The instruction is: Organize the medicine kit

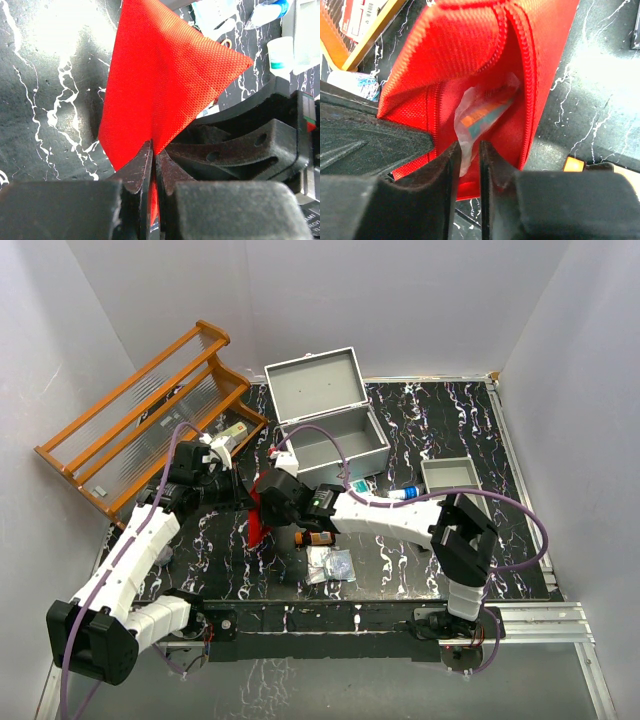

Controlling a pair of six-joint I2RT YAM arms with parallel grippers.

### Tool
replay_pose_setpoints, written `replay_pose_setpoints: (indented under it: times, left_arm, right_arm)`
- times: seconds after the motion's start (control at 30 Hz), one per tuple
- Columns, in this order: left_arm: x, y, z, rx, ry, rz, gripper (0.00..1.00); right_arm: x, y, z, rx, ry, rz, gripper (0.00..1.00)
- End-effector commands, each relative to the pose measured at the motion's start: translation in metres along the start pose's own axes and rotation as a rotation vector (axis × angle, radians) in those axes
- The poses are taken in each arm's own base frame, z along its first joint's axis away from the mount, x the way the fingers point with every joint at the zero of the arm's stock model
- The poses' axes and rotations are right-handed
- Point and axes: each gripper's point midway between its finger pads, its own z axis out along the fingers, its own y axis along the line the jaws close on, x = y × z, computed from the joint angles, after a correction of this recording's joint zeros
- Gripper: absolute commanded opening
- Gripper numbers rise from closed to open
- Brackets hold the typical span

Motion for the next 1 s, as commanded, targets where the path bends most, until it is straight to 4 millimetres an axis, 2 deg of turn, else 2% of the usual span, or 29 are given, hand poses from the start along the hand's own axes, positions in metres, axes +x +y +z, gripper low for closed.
replay_pose_setpoints:
  times: [0.0, 0.03, 0.13, 0.37, 0.63, 0.7, 0.97]
  left_arm:
    - [-0.004, -0.011, -0.007, 0.046, -0.033, 0.016, 0.0]
    - [-0.004, -0.011, -0.007, 0.045, -0.034, 0.017, 0.0]
    - [-0.005, -0.011, -0.008, 0.046, -0.044, 0.021, 0.0]
    - [-0.004, -0.009, -0.009, 0.044, -0.061, 0.042, 0.0]
    - [-0.006, -0.015, -0.012, 0.071, -0.071, 0.044, 0.0]
    - [-0.007, -0.016, -0.013, 0.075, -0.075, 0.047, 0.0]
    - [-0.008, -0.022, -0.016, 0.101, -0.081, 0.052, 0.0]
  right_arm:
    - [-0.007, 0.015, 0.003, -0.056, -0.021, 0.016, 0.14]
    - [-0.006, 0.016, 0.002, -0.065, -0.019, 0.018, 0.08]
    - [-0.006, 0.022, -0.006, -0.109, -0.016, 0.06, 0.0]
    - [-0.015, 0.038, -0.03, -0.198, -0.003, 0.128, 0.0]
    - [-0.006, 0.037, -0.023, -0.2, 0.03, 0.157, 0.0]
    - [0.0, 0.03, -0.012, -0.168, 0.037, 0.15, 0.0]
    - [0.002, 0.024, -0.005, -0.125, 0.048, 0.127, 0.06]
